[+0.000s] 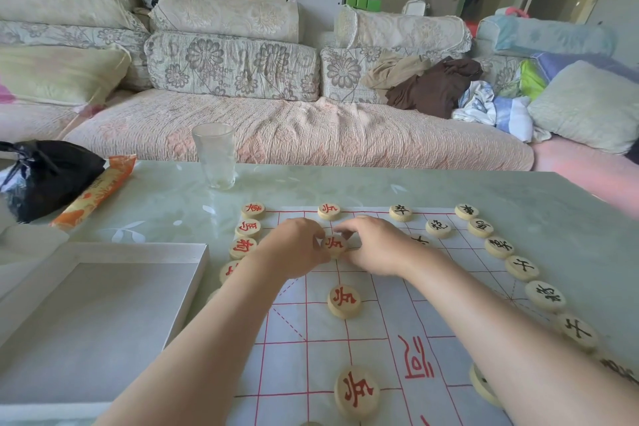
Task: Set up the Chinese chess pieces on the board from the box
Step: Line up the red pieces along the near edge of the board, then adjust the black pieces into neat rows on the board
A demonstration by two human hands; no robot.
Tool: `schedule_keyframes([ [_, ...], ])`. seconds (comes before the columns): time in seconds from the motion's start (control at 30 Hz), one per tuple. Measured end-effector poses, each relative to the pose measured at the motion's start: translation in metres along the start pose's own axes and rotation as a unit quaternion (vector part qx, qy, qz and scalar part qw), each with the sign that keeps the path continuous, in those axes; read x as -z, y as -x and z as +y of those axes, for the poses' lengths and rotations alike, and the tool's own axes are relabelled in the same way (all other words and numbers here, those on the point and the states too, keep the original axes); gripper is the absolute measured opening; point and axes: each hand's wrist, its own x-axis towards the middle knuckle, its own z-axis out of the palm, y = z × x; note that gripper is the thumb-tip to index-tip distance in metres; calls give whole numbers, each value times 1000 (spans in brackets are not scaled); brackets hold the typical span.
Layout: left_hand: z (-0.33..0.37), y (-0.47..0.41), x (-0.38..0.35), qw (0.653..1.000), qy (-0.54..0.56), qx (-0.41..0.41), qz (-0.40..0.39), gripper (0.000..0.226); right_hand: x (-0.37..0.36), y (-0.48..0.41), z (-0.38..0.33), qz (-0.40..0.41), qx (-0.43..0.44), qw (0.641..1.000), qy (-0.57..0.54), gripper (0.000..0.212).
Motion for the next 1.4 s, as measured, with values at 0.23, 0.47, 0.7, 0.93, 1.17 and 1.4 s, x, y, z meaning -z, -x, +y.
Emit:
schedule_keyframes([
  [0.23, 8, 24, 20, 999, -12, 7, -48, 50, 24, 23, -7, 24, -12, 1000, 0, 44],
  [0.47, 22, 68, 5, 999, 30, 2, -37, 47, 26, 71, -34, -81, -18, 996, 29, 47],
  [0.7, 23, 90, 3, 997, 21, 5, -68, 58, 7, 91, -38, -61, -12, 996, 58, 51],
  [0.93, 22, 89, -8, 999, 13, 1, -50, 57, 7, 93, -35, -57, -4, 998, 32, 41],
  [1.17, 22, 86, -12, 999, 17, 9, -36, 50, 9, 94, -34, -65, 7, 997, 35, 44],
  [1.4, 24, 91, -4, 998, 23, 27, -54, 72, 18, 98, -26, -42, -12, 999, -19, 56],
])
